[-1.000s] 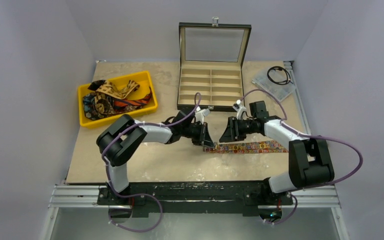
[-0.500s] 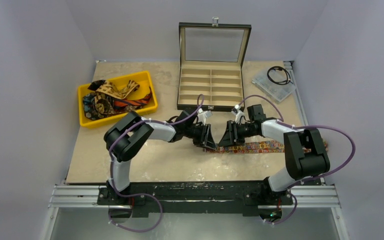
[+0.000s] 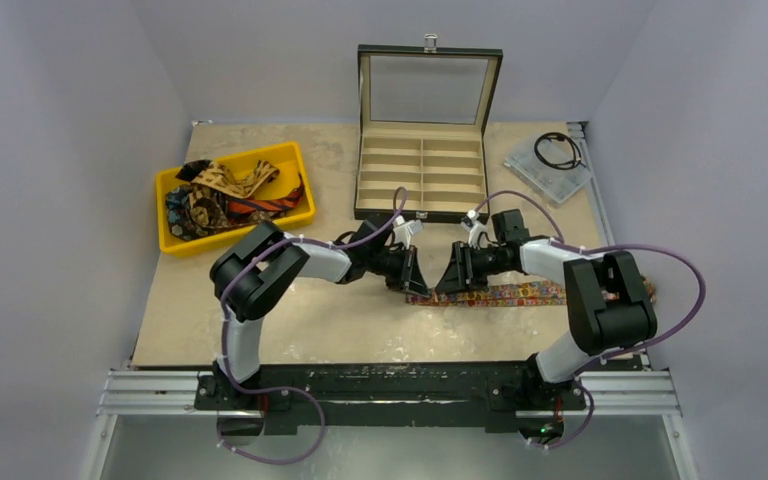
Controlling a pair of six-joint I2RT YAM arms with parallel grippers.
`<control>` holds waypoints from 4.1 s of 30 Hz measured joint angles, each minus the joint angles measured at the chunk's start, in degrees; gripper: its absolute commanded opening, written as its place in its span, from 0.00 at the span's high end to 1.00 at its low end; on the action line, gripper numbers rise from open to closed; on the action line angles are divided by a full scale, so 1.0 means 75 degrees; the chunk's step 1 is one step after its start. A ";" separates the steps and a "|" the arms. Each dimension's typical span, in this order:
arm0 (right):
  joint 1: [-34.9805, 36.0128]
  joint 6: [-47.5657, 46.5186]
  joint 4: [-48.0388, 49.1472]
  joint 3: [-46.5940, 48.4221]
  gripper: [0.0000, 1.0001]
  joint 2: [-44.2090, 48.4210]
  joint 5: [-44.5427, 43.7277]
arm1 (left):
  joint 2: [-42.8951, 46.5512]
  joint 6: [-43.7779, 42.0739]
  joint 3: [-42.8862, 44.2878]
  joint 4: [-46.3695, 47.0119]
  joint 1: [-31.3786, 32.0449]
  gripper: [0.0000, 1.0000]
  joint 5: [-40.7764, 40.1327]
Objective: Roll the ties
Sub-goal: Roll the tie at the center of the board.
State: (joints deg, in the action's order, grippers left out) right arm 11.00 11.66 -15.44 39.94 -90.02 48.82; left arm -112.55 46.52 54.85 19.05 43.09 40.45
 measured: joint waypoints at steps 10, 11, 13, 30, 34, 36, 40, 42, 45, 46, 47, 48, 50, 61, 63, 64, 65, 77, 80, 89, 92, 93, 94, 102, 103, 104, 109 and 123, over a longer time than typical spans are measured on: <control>0.0233 -0.0090 0.0003 0.0003 0.86 -0.0239 -0.0358 | -0.0152 -0.0006 0.0003 0.0012 -0.0009 0.99 0.0012; 0.0230 -0.0140 -0.0006 0.0003 0.89 -0.0318 -0.0425 | -0.0152 -0.0026 0.0003 -0.0003 -0.0029 0.97 0.0017; 0.0230 -0.0221 -0.0012 0.0003 0.95 -0.0466 -0.0557 | -0.0128 -0.0105 0.0000 -0.0058 -0.0067 0.89 0.0041; 0.0248 -0.0315 -0.0140 0.0256 1.00 -0.0854 -0.0516 | 0.3308 -0.6764 -0.0726 -0.1964 0.0600 0.30 -0.1440; 0.0350 -0.0420 -0.0134 0.0437 1.00 -0.1072 -0.0382 | 0.2923 -0.7580 -0.0962 -0.2031 0.0772 0.25 -0.1781; 0.0411 -0.0455 -0.0131 0.0533 1.00 -0.1183 -0.0318 | 0.2815 -0.7775 -0.1099 -0.1903 0.0772 0.22 -0.1920; 0.0501 -0.0513 -0.0058 0.0641 1.00 -0.1346 -0.0172 | 0.2812 -0.8137 -0.1623 -0.1204 0.0772 0.20 -0.2127; 0.0527 -0.0507 -0.0006 0.0653 1.00 -0.1393 -0.0119 | 0.2806 -0.8329 -0.1900 -0.0836 0.0772 0.20 -0.2221; 0.0580 -0.0510 0.0073 0.0682 1.00 -0.1472 -0.0006 | 0.2731 -0.8562 -0.2090 -0.0527 0.0772 0.20 -0.2305; 0.0603 -0.0513 0.0087 0.0688 1.00 -0.1483 0.0009 | 0.2675 -0.8626 -0.2113 -0.0417 0.0772 0.20 -0.2331; 0.0624 -0.0527 0.0099 0.0688 1.00 -0.1489 0.0023 | 0.2623 -0.8696 -0.2116 -0.0326 0.0772 0.20 -0.2349; 0.0641 -0.0565 0.0105 0.0688 1.00 -0.1489 0.0029 | 0.2559 -0.8757 -0.2116 -0.0233 0.0772 0.20 -0.2361; 0.0650 -0.0624 0.0105 0.0688 1.00 -0.1489 0.0047 | 0.2451 -0.8842 -0.2116 -0.0087 0.0772 0.21 -0.2352; 0.0694 -0.0799 0.0006 0.0688 0.61 -0.1262 0.0227 | 0.1629 -0.9092 -0.1454 -0.0178 0.0912 0.57 -0.2349; 0.0717 -0.0825 -0.0017 0.0688 0.60 -0.1099 0.0210 | 0.1629 -0.9092 -0.1454 -0.0192 0.0924 0.59 -0.2372; 0.0720 -0.0822 -0.0015 0.0688 0.60 -0.1032 0.0210 | 0.1629 -0.9090 -0.1454 -0.0195 0.0935 0.59 -0.2375; 0.0720 -0.0810 -0.0003 0.0688 0.61 -0.0976 0.0207 | 0.1629 -0.9090 -0.1454 -0.0198 0.0953 0.60 -0.2384; 0.0833 -0.0565 0.0125 0.0673 0.84 -0.0877 0.0166 | 0.1629 -0.8883 -0.1440 -0.0204 0.1107 0.58 -0.2637; 0.0836 -0.0612 0.0119 0.0673 0.96 -0.0933 -0.0114 | 0.1632 -0.8854 -0.1440 -0.0189 0.1107 0.45 -0.2640; 0.0848 -0.0691 -0.0093 0.0833 1.00 -0.1311 -0.0510 | 0.2317 -0.8690 -0.2264 -0.0128 0.0801 0.37 -0.2390; 0.0848 -0.0685 -0.0146 0.0886 1.00 -0.1346 -0.0519 | 0.2363 -0.8693 -0.2384 -0.0026 0.0726 0.41 -0.2291; 0.0851 -0.0688 -0.0149 0.0886 1.00 -0.1346 -0.0525 | 0.2363 -0.8693 -0.2401 0.0017 0.0708 0.42 -0.2256; 0.0854 -0.0688 -0.0149 0.0886 1.00 -0.1346 -0.0527 | 0.2363 -0.8690 -0.2407 0.0026 0.0705 0.41 -0.2224; 0.0892 -0.0560 0.0050 0.0886 1.00 -0.1346 -0.0554 | 0.2232 -0.8661 -0.2326 0.0102 0.0708 0.28 -0.2078; 0.0901 -0.0554 0.0082 0.0886 1.00 -0.1346 -0.0560 | 0.2157 -0.8661 -0.2261 0.0137 0.0708 0.29 -0.2084; 0.0909 -0.0554 0.0117 0.0886 1.00 -0.1346 -0.0562 | 0.2090 -0.8661 -0.2192 0.0152 0.0708 0.31 -0.2092; 0.0973 -0.0554 0.0236 0.0886 1.00 -0.1346 -0.0568 | 0.1784 -0.8690 -0.1900 0.0312 0.0708 0.43 -0.2180; 0.1090 -0.0632 0.0315 0.0886 1.00 -0.1306 -0.0635 | 0.2320 -0.8877 -0.2314 0.0181 0.0510 0.10 -0.2428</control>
State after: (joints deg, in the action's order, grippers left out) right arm 19.18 6.92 -13.08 46.59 -99.81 44.05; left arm -95.15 -20.05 37.50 20.40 46.92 22.24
